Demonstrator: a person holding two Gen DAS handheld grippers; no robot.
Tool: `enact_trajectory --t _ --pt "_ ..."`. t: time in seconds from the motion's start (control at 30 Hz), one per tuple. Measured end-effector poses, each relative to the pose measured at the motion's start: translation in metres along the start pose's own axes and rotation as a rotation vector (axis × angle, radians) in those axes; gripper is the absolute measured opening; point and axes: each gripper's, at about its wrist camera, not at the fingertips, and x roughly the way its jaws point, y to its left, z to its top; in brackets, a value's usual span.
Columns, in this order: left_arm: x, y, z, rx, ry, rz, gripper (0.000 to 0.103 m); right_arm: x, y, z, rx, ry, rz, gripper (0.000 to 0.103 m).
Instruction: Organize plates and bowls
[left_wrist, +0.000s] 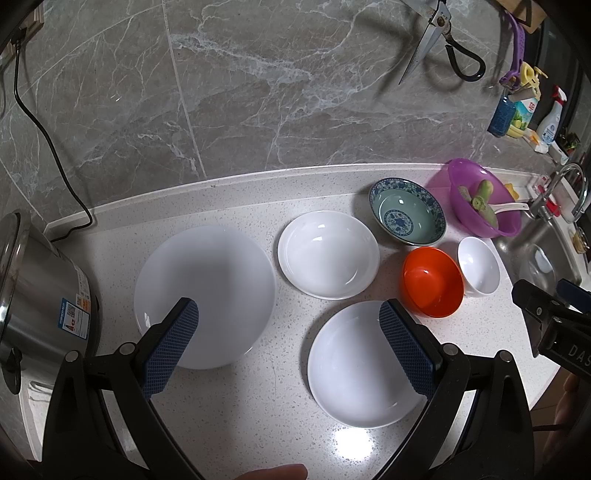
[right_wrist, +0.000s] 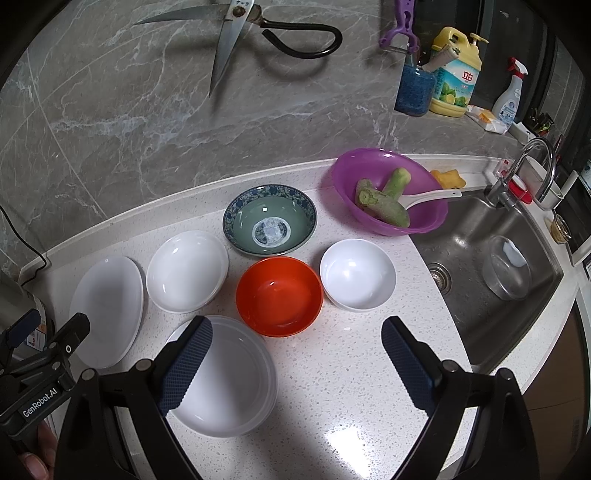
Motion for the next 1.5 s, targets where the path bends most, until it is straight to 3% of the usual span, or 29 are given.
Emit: enact_trajectory --t 0.43,0.63,0.73,0.93,1.0,1.07,1.13,1.2,1.3,1.4,1.5 --pt "0.004 0.001 -0.002 -0.003 0.003 -0.008 0.099 0.001 0.001 0.0 0.0 0.004 0.0 0.095" --pt "0.018 0.017 -0.02 -0.017 0.037 0.002 0.099 0.008 0.007 -0.001 -0.001 0.01 0.024 0.095" --pt "0.035 0.046 -0.045 -0.07 0.093 0.031 0.099 0.012 0.016 0.0 -0.003 0.002 0.107 0.095" --pt "0.06 0.137 -0.106 -0.291 0.172 0.028 0.096 0.036 0.062 -0.001 -0.026 0.027 0.416 0.095" --pt "0.066 0.16 -0.121 -0.311 0.185 0.058 0.096 0.047 0.085 0.0 -0.054 0.046 0.507 0.095" --pt "0.072 0.172 -0.131 -0.302 0.172 0.032 0.096 0.063 0.11 0.001 -0.075 0.086 0.646 0.095" --pt "0.083 0.178 -0.137 -0.296 0.223 0.001 0.096 0.08 0.129 -0.001 -0.068 0.149 0.723 0.095" --pt "0.099 0.187 -0.139 -0.348 0.317 -0.021 0.096 0.099 0.143 -0.006 -0.042 0.202 0.768 0.095" --pt "0.111 0.208 -0.124 -0.402 0.282 0.002 0.089 0.123 0.156 -0.015 -0.023 0.276 0.751 0.089" --pt "0.121 0.217 -0.092 -0.338 0.245 0.002 0.089 0.143 0.156 -0.019 0.034 0.312 0.732 0.075" --pt "0.138 0.218 -0.056 -0.239 0.236 0.053 0.089 0.158 0.156 -0.021 0.072 0.333 0.733 0.074"
